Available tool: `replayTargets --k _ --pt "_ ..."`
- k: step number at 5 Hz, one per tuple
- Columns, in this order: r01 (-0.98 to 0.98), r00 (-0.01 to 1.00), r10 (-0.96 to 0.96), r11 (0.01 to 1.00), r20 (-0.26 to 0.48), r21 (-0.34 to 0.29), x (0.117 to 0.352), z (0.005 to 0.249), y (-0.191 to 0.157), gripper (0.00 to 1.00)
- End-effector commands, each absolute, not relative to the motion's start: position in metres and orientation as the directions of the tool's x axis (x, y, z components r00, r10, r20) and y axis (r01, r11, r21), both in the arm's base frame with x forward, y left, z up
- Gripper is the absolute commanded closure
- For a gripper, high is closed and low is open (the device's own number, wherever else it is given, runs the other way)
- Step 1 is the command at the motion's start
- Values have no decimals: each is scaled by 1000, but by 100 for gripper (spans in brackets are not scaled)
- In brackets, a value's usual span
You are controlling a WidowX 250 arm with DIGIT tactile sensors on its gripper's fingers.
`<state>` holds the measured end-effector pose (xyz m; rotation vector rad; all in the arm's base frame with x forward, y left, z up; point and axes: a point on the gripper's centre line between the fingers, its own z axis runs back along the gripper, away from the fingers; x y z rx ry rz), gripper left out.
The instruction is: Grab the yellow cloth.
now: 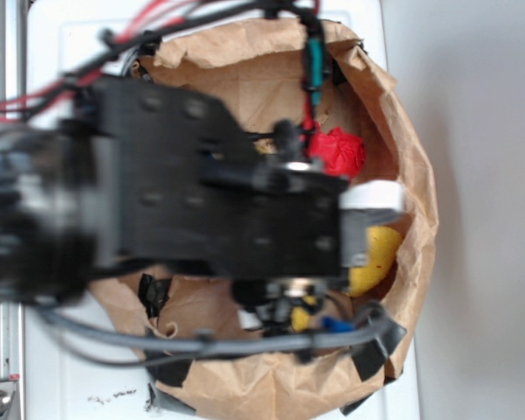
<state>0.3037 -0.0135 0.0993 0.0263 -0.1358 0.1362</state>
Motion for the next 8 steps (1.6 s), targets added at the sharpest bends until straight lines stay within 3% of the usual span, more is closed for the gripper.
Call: replayTargets --k 1,2,4,5,7,8 --pt "-167 970 156 985 187 44 341 100 -20 0" --pt "-186 960 175 982 220 30 352 100 -21 0" --pt "-222 942 191 971 275 88 368 79 -30 0" --pt "-243 948 204 960 245 137 367 60 -28 100" --pt "-236 941 203 967 269 94 359 75 -22 100" --pt "-235 934 218 971 285 30 352 101 -16 100"
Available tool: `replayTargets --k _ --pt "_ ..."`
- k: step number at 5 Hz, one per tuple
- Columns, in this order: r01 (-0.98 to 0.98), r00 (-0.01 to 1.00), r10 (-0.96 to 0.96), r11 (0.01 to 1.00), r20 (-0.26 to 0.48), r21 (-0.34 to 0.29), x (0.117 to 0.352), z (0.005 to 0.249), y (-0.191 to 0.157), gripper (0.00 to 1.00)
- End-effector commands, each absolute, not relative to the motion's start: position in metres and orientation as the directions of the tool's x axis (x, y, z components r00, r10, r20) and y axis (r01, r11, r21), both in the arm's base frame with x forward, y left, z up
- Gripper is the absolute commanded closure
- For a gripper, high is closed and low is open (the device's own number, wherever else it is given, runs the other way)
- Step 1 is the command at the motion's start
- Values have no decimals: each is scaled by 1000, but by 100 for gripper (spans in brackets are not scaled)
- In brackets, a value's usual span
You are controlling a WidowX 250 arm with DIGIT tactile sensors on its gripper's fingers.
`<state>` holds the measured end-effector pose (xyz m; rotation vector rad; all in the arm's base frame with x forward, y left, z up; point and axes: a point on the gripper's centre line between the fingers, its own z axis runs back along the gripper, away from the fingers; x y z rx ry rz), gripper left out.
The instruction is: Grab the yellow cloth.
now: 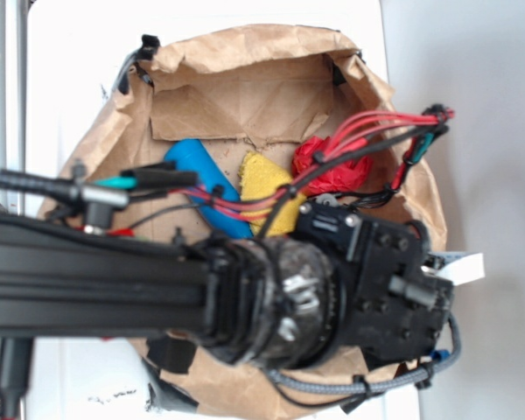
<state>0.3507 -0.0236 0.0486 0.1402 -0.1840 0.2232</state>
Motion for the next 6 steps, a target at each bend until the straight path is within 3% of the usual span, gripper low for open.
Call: replayTargets --k 1,2,3,4,6 --pt "-220 926 230 973 301 -67 337 138 -11 100" --pt "-208 927 252 961 277 -181 317 183 -2 100" --pt "-205 936 259 952 238 -228 305 208 3 100" --pt "-233 928 285 946 241 -225 293 233 8 100" --pt "-243 916 272 961 294 -131 275 236 10 100"
